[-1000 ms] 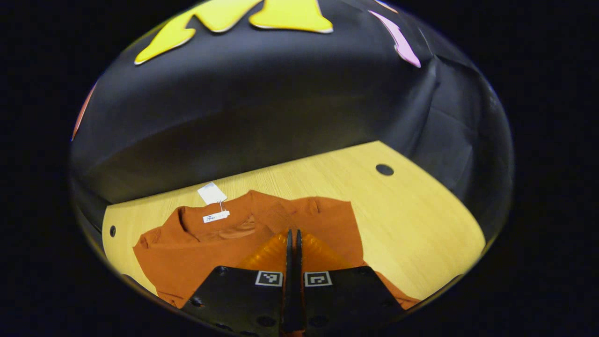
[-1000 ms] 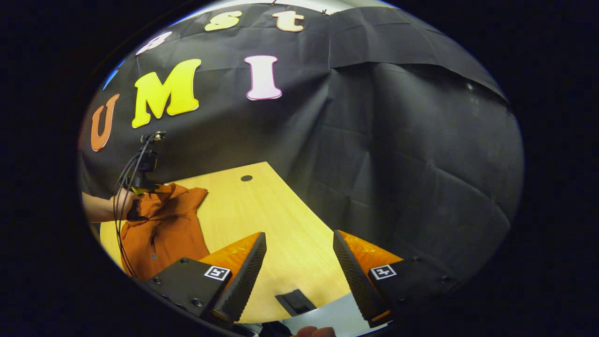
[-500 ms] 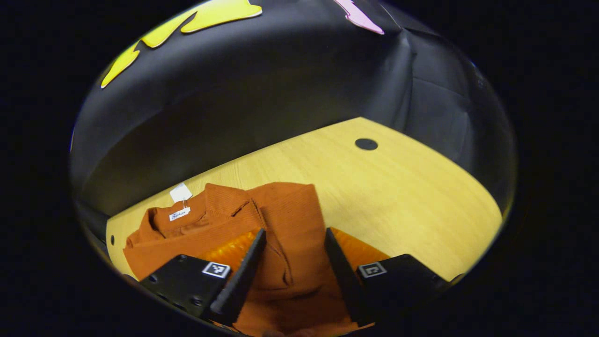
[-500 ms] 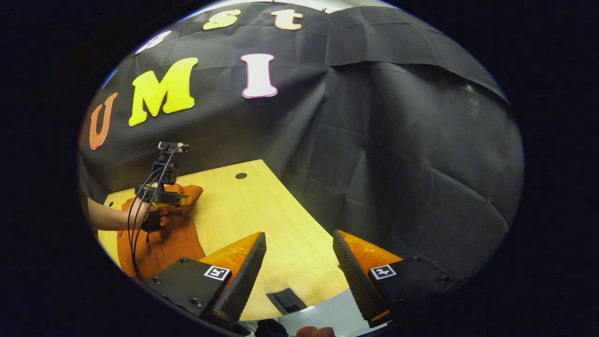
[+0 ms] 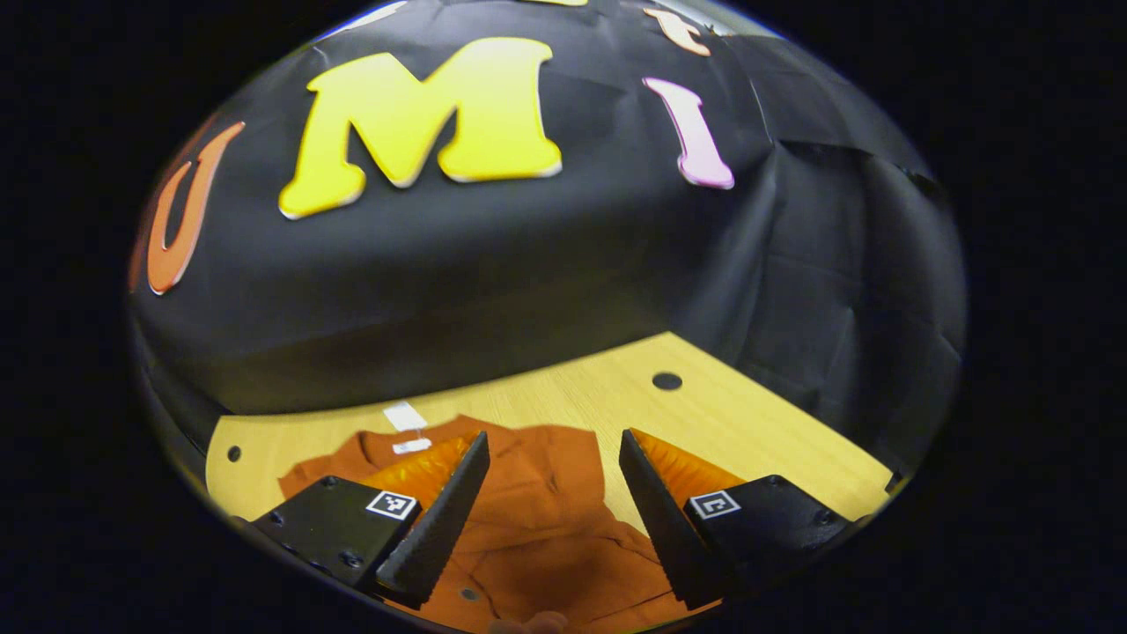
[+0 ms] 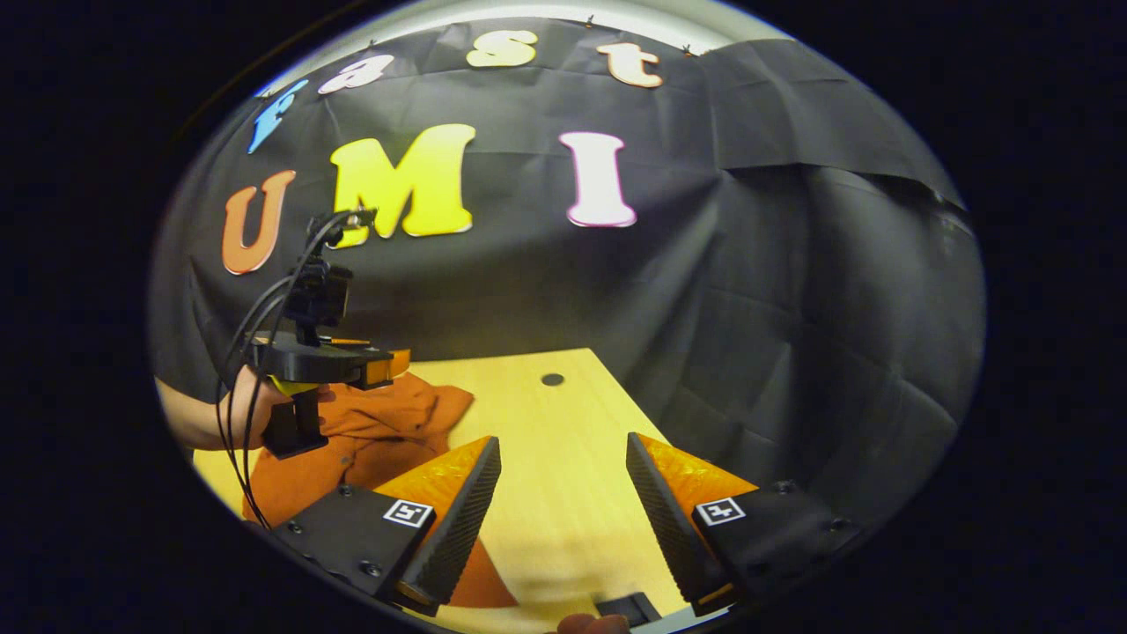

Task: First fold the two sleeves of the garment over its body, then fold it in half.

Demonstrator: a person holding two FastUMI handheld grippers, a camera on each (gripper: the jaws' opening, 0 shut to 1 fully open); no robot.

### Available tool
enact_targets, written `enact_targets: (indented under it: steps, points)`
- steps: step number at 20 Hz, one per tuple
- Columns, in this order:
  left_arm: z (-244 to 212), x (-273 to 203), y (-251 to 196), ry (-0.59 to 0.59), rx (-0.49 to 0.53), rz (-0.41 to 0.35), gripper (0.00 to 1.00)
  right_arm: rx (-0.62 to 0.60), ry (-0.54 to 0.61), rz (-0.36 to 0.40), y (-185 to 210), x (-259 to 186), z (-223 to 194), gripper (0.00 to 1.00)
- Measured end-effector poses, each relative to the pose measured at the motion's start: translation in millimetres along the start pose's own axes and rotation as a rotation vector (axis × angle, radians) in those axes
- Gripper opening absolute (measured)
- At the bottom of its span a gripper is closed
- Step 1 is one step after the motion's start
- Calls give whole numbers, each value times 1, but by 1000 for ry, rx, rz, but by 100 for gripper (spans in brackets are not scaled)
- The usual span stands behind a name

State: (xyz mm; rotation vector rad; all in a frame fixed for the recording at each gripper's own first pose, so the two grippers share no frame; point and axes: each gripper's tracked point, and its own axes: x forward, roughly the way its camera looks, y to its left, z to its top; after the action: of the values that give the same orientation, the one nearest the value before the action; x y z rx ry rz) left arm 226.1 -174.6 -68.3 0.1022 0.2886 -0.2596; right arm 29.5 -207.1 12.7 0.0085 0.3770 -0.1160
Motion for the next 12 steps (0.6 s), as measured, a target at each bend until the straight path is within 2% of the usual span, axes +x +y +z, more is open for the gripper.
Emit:
enact_targets:
  steps: [5,7,12]
  points:
    - [65,-90,45,-134,-13,67,97,-37,-149,155,88,10,73,92]
    - [87,-129,64,-180,-49,101,96,-32,-207,206,118,5,98,92]
    - [113,-199,120,-270,-131,193,96,-20,-292,279,163,-10,131,92]
